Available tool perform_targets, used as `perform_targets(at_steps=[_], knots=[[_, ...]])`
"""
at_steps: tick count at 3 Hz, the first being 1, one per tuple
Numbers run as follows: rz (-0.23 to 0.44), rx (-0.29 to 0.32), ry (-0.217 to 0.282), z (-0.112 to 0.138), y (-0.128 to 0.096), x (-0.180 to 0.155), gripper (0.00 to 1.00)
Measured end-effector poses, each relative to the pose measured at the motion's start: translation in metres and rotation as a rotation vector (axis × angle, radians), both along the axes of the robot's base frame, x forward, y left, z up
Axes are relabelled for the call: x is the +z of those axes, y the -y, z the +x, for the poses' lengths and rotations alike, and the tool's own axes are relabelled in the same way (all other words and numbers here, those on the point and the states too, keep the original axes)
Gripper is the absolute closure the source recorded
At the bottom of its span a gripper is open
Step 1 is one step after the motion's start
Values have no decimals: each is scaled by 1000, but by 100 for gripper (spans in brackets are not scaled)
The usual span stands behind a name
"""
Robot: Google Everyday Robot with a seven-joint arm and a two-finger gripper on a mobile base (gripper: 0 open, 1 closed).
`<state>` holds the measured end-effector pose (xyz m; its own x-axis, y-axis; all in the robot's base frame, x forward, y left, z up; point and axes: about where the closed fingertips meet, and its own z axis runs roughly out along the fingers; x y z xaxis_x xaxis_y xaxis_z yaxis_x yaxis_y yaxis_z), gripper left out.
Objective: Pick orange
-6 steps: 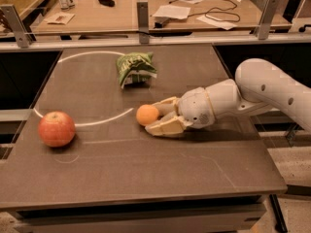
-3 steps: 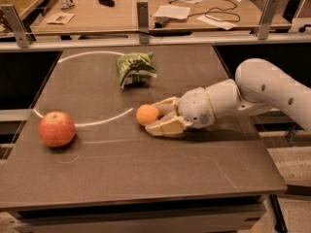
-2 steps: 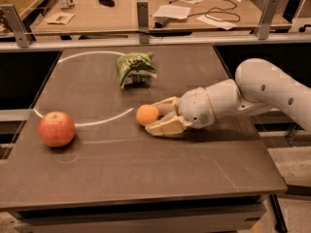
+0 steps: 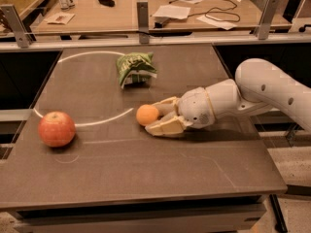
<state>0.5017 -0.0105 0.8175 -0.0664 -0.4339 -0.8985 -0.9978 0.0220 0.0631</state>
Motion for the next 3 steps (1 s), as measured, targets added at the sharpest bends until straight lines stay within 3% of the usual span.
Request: perform_targets(at_steps=[3], knots=[[0, 0, 1, 0, 0, 0, 100]])
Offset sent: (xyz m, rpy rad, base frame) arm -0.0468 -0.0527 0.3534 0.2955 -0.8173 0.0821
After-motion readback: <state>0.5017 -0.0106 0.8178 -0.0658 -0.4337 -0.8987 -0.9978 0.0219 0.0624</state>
